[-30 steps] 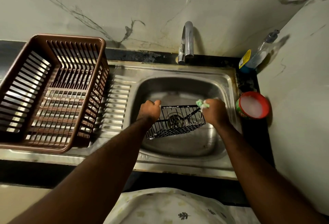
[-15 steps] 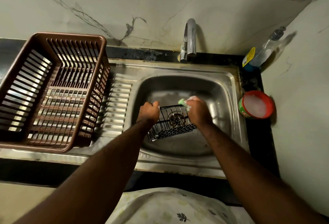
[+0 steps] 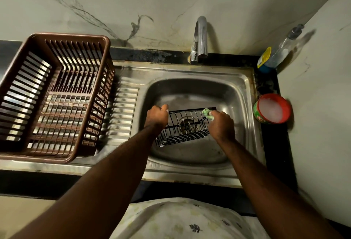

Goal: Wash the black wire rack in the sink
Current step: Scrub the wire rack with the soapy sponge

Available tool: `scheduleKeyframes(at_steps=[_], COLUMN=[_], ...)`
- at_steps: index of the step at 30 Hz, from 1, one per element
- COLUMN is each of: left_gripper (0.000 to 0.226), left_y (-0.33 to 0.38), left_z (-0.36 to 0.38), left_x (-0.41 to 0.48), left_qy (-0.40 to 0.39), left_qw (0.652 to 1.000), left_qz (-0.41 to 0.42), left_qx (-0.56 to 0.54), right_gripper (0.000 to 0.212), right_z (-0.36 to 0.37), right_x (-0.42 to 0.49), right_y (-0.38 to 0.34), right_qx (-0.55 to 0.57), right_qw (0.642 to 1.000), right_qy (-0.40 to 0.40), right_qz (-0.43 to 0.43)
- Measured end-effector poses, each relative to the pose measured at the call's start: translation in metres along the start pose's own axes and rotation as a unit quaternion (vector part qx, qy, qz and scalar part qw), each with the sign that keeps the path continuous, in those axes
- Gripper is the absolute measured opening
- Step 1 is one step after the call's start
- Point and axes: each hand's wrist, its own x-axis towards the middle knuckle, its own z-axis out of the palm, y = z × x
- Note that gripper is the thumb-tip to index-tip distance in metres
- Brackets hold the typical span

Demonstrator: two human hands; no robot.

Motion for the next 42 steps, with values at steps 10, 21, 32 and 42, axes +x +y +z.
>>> scheduleKeyframes(at_steps=[10,21,32,42], left_gripper=[0.048,0.042,0.044,0.043], left_y=[0.001,-0.001,0.004,0.009], left_z=[-0.001,0.001,0.000,0.003], left_x=[-0.004,-0.003,-0.006,-0.001], left_qy=[-0.016,-0.002,-0.026,-0.010], left_qw=[1.000,1.000,0.995,0.994], left_qz=[-0.018,-0.010,0.023,0.026], left_qx=[-0.013,-0.013,0.095,0.110], right_gripper=[0.033,0.030,0.018,0.044], right_z=[-0.003,0.008,-0.004,0.022], right_x=[0.013,0.038,0.028,0.036], right_y=[-0.007,-0.001,-0.005,-0.001], right_qx=[0.045,0.079,0.074,-0.050], right_qw=[0.990,0.980,0.991,0.992], right_qy=[-0.071,-0.104,0.094,-0.085], right_qz=[0.111,0.151,0.053,0.075])
